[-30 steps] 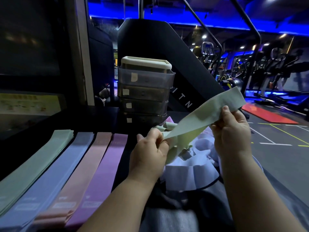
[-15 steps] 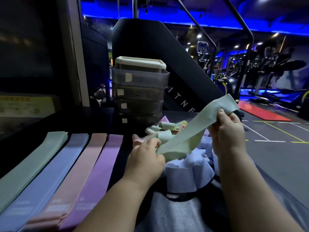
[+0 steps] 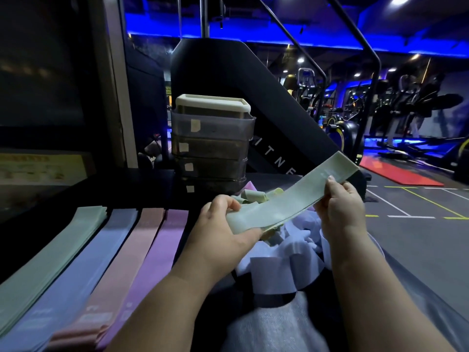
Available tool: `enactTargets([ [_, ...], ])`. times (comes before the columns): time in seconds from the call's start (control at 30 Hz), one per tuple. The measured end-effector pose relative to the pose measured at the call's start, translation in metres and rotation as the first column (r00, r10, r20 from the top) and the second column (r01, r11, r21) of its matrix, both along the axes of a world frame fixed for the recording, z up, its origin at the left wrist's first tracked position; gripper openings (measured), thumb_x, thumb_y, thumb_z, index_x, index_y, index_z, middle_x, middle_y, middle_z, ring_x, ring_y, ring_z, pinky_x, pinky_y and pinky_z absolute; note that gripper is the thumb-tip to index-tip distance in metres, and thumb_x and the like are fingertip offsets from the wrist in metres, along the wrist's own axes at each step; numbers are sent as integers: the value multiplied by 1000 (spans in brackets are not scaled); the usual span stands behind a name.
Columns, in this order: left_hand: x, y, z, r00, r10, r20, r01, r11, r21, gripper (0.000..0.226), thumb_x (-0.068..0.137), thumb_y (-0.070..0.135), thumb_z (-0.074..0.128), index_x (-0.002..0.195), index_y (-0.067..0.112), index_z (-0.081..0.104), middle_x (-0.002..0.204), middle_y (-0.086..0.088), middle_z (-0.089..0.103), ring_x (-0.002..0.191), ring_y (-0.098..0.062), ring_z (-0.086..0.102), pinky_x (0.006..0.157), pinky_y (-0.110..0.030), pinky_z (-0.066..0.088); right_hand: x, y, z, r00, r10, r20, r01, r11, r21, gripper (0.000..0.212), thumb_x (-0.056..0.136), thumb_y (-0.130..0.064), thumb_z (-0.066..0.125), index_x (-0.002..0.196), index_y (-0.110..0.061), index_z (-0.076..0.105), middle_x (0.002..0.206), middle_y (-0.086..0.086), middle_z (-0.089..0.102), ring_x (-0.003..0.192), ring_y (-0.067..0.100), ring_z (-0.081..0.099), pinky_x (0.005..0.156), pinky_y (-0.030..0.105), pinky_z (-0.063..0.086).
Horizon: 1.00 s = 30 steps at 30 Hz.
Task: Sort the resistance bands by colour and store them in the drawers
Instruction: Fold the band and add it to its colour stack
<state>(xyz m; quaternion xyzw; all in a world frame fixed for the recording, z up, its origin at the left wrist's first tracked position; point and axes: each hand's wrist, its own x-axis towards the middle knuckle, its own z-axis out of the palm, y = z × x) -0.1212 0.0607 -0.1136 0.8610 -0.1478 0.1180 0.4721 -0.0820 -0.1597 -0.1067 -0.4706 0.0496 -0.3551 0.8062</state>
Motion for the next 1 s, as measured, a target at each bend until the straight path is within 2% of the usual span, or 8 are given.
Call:
enactTargets([
  [0.1,-9,12,3,997,-48,-62,48,999,-6,32,84,49,64,110,33,53,119,14,46,104,-5,48,80,-19,37,0,2,-2,999,25,-40,-26,999,-26,16,101,-14,47,90,-14,58,84,4,65,74,14,63,65,24,55],
  [0.2,-19,30,0,994,-62,-86,60,998,-31,18,95,24,48,104,34,59,121,14,51,109,-4,50,90,-23,40,0,10,-5,995,41,-93,-53,989,-138,18,101,-16,48,87,-15,59,79,2,62,74,15,59,69,27,50],
  [0.33,-36,58,-4,997,-21,-74,26,997,67,36,89,12,50,105,44,53,113,21,49,99,7,50,80,-15,39,-2,29,-7,988,2,-155,-47,955,-292,26,101,-16,49,74,-15,51,64,-1,47,52,8,43,48,17,41],
  [0.47,-47,89,-6,990,0,-143,11,997,77,41,87,22,65,118,44,50,103,20,57,91,7,56,73,-7,44,-3,49,-9,990,47,-137,-95,924,-371,23,100,-13,50,77,-15,53,59,-4,48,46,2,44,47,17,40],
  [0.6,-53,117,-10,976,32,-213,-8,994,110,21,83,31,70,99,36,57,84,9,67,79,-8,65,82,-32,55,-3,71,-6,989,74,-128,-122,898,-423,20,99,-12,52,80,-12,57,53,-10,53,44,0,45,44,15,40],
  [0.77,-57,146,-19,980,77,-182,-60,993,98,12,83,35,70,84,32,59,69,10,64,53,-1,52,60,-24,45,3,101,0,975,127,-184,-196,882,-429,19,98,-13,54,79,-13,56,58,-5,55,46,3,47,44,16,39],
  [0.9,-63,171,-19,974,111,-197,-97,992,78,13,83,35,70,78,28,61,74,10,69,67,-9,65,74,-39,58,13,133,5,939,223,-261,-313,869,-384,21,97,-9,54,76,-15,56,59,-4,57,46,4,48,43,15,35],
  [1.0,-66,189,-19,975,186,-119,-168,975,149,16,84,40,68,77,28,60,73,12,68,69,-5,64,71,-31,54,26,160,9,894,312,-322,-415,847,-330,19,96,-6,55,79,-13,57,63,1,56,50,9,47,41,16,35],
])
